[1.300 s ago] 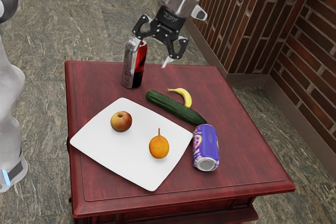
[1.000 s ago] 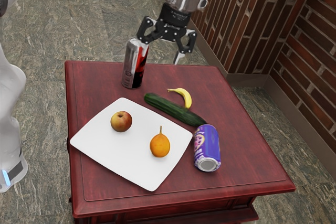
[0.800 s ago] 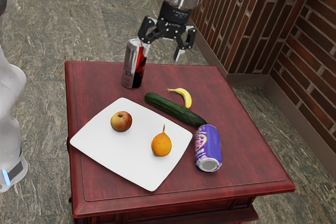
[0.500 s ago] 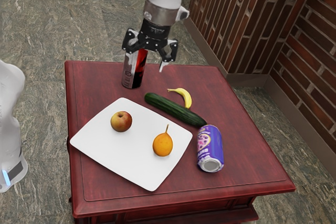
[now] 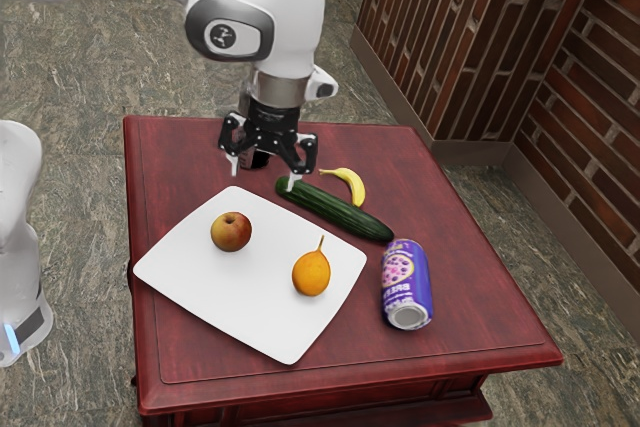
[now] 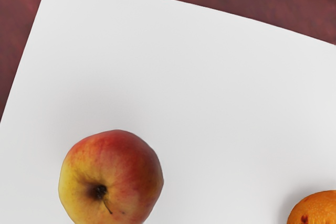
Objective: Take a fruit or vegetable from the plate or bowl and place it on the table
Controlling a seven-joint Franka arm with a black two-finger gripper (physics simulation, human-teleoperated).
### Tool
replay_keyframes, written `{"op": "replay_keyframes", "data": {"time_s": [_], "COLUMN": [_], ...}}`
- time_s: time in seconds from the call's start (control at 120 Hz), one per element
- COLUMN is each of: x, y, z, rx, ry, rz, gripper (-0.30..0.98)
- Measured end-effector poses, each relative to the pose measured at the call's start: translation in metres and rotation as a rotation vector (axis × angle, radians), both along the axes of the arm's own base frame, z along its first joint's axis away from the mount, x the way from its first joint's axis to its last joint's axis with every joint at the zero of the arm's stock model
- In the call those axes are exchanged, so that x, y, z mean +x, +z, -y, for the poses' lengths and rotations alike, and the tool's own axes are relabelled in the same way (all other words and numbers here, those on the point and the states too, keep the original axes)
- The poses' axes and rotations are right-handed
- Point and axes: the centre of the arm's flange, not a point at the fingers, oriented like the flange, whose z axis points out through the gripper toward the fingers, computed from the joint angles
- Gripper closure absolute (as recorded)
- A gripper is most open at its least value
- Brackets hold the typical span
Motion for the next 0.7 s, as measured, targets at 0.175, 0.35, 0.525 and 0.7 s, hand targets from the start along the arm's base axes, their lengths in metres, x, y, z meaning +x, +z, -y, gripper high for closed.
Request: {"op": "replay_keyframes", "data": {"time_s": [0.175,0.35,0.525,0.7], "x": [0.008,0.016,-0.013,-0.03], "y": [-0.005,-0.017,-0.035,-0.061], "z": [-0.005,-0.003,0.0,0.003], "rx": [-0.029,-0.033,-0.046,-0.062], "ry": [-0.037,-0.082,-0.121,-0.138], "rz": [0.009,-0.003,-0.004,-0.023], "gripper": [0.0,0.0,0.0,0.0]}}
